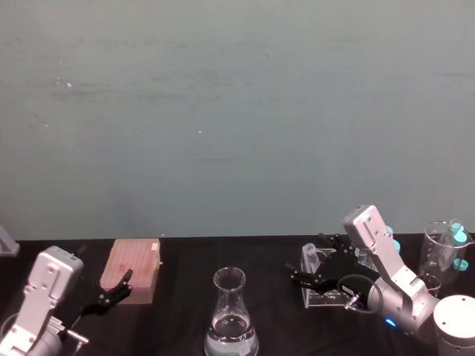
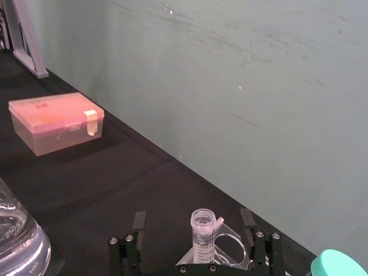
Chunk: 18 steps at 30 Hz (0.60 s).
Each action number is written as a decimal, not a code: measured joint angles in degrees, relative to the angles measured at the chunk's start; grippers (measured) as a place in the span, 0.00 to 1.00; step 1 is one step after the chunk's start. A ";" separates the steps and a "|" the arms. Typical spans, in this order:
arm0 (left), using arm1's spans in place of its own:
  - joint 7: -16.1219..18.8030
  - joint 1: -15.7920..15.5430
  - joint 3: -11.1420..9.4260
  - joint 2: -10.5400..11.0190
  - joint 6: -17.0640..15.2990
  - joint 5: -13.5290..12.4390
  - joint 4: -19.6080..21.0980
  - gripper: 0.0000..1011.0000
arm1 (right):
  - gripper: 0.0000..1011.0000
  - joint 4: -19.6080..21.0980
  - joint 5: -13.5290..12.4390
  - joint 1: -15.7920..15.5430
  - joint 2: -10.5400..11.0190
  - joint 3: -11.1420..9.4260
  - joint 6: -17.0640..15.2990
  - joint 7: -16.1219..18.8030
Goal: Pour the liquid from the test tube into the beaker using one hand.
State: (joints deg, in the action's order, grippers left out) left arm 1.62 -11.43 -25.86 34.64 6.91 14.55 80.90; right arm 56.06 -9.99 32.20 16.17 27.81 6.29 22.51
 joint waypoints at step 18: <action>0.00 0.00 0.00 0.00 0.00 0.00 0.00 0.99 | 0.99 0.38 2.78 -0.58 -1.02 -1.63 -1.80 0.06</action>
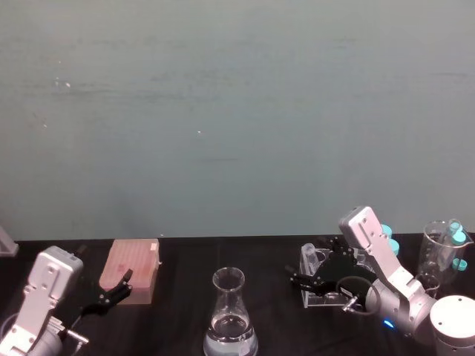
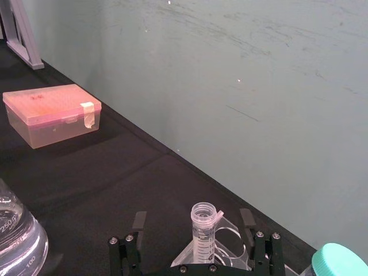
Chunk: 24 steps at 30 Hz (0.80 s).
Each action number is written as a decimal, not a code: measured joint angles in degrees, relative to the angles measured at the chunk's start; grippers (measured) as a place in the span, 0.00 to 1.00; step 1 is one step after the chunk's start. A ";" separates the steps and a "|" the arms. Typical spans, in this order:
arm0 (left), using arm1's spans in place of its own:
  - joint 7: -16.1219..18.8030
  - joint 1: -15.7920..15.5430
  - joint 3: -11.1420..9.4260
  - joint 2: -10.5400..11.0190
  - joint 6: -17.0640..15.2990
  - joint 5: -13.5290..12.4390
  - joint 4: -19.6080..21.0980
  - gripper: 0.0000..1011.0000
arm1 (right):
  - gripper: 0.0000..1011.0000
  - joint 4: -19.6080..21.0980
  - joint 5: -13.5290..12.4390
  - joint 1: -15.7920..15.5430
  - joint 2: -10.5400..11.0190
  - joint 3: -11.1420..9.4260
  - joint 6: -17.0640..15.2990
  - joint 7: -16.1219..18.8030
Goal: Pour the liquid from the test tube into the beaker using one hand.
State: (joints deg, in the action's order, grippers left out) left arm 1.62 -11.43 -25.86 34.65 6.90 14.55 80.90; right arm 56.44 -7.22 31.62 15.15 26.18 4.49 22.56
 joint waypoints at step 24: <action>0.00 0.00 0.00 0.00 0.00 0.00 0.00 0.99 | 0.70 -0.25 0.37 0.06 -0.19 -0.07 0.40 0.20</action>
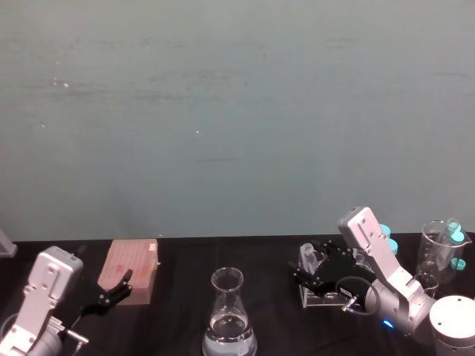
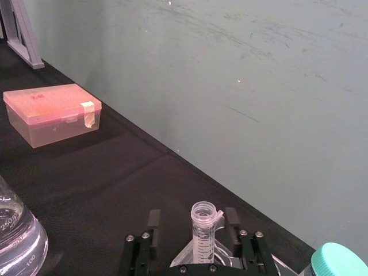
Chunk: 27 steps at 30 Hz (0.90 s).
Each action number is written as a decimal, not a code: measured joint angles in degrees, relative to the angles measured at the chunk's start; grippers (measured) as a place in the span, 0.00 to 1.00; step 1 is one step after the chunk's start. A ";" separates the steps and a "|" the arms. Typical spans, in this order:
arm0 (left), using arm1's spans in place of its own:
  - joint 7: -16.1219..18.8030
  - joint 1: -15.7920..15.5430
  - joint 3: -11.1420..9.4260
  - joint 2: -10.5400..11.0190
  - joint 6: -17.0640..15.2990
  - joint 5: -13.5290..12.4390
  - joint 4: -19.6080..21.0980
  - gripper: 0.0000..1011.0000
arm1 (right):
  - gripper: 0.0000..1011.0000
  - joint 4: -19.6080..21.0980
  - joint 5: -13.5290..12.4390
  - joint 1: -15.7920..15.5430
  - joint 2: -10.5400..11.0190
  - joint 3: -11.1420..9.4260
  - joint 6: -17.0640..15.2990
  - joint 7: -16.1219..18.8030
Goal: Pour the liquid from the test tube into the beaker using one hand.
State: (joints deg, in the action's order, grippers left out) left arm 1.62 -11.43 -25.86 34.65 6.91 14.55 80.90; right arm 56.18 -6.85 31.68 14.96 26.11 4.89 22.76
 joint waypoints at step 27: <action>0.00 0.00 0.00 0.00 0.00 0.00 0.00 0.99 | 0.20 0.05 -0.11 0.00 0.07 0.02 0.00 -0.03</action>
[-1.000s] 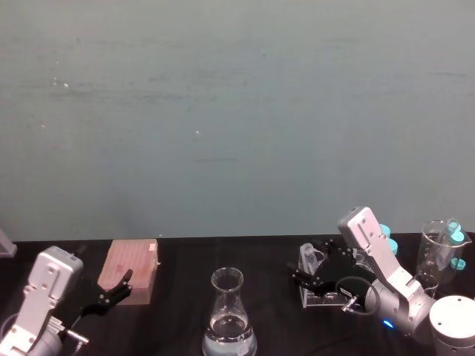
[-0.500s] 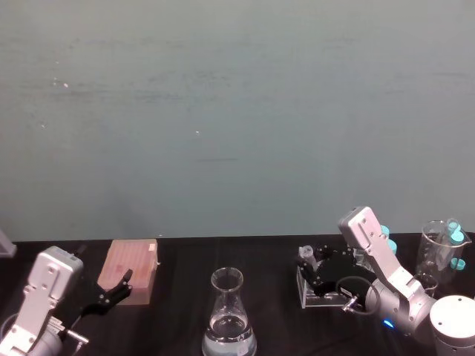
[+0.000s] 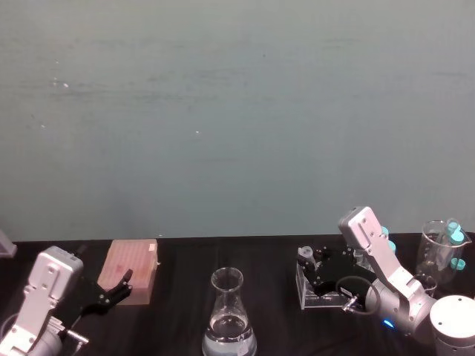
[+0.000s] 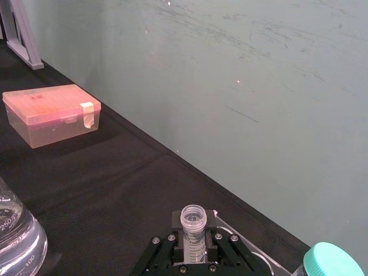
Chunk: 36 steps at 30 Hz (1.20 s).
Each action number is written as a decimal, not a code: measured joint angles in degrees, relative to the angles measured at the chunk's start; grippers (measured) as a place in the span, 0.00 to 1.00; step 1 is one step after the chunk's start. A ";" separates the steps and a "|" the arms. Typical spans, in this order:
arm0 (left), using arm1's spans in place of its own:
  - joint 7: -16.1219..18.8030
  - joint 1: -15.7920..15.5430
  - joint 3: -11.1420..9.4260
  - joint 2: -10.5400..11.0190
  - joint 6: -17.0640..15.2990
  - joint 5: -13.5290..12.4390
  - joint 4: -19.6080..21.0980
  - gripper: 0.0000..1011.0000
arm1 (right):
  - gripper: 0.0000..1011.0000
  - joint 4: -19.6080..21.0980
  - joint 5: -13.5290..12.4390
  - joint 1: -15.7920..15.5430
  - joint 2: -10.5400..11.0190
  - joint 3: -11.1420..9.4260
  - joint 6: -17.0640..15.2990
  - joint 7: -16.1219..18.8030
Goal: Pour the liquid from the test tube into the beaker using one hand.
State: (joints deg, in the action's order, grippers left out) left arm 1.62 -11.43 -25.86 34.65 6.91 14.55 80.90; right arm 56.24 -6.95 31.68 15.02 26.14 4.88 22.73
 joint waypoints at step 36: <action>0.00 0.00 0.00 0.00 0.00 0.00 0.00 0.99 | 0.20 0.15 2.97 -0.61 -0.87 -2.35 0.21 -0.07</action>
State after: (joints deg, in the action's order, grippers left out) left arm 1.62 -11.43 -25.86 34.65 6.90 14.55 80.90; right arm 56.39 -3.98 31.07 14.15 23.78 5.09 22.66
